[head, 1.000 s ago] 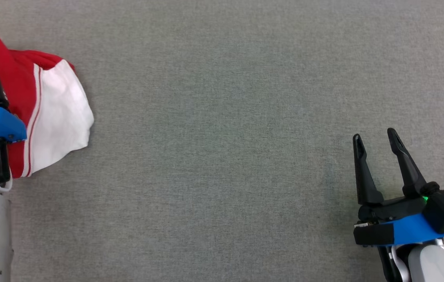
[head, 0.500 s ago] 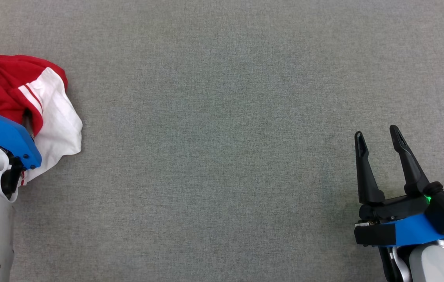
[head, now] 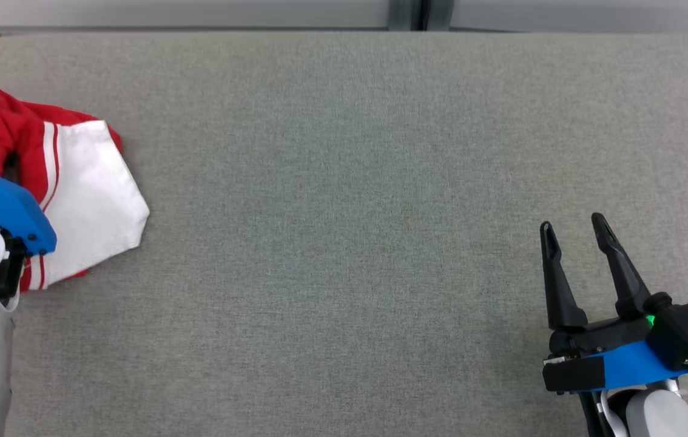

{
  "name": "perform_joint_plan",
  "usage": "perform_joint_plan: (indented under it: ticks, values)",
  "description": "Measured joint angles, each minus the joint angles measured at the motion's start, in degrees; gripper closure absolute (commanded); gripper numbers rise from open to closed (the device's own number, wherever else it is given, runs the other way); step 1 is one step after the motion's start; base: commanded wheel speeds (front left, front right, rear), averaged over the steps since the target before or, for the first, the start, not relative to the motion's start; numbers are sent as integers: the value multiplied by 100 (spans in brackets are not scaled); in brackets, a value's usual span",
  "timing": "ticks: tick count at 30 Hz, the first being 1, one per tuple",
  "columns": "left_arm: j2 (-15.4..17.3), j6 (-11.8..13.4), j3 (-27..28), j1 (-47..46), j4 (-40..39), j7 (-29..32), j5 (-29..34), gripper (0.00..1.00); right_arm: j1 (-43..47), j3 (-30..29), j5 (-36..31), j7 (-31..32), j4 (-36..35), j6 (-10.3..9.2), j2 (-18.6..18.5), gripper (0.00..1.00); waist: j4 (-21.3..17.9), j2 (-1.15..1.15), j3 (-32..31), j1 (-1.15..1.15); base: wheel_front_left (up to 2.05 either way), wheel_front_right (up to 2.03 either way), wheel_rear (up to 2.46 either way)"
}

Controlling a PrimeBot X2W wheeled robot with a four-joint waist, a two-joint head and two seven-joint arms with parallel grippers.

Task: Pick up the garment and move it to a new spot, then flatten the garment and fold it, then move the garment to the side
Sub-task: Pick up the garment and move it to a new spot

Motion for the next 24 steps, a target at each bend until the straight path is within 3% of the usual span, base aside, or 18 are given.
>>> perform_joint_plan:
  ticks: [7,13,18,24]
  values:
    - [48,1,-170,-66,-827,-571,148,100,115,68,179,-67,190,0,3,0,-2,0,-415,0,0,0,0]
    - [-52,35,-283,-238,-1963,-683,172,100,178,149,339,-110,333,0,3,0,-178,0,-653,0,0,0,0]
    - [-167,35,-491,-421,-3043,-455,170,100,216,236,474,-136,431,0,3,0,-520,0,-752,0,0,0,0]
    - [-550,34,-934,-669,-4020,-94,111,100,214,314,672,-145,464,0,4,0,-1150,0,-726,0,0,0,0]
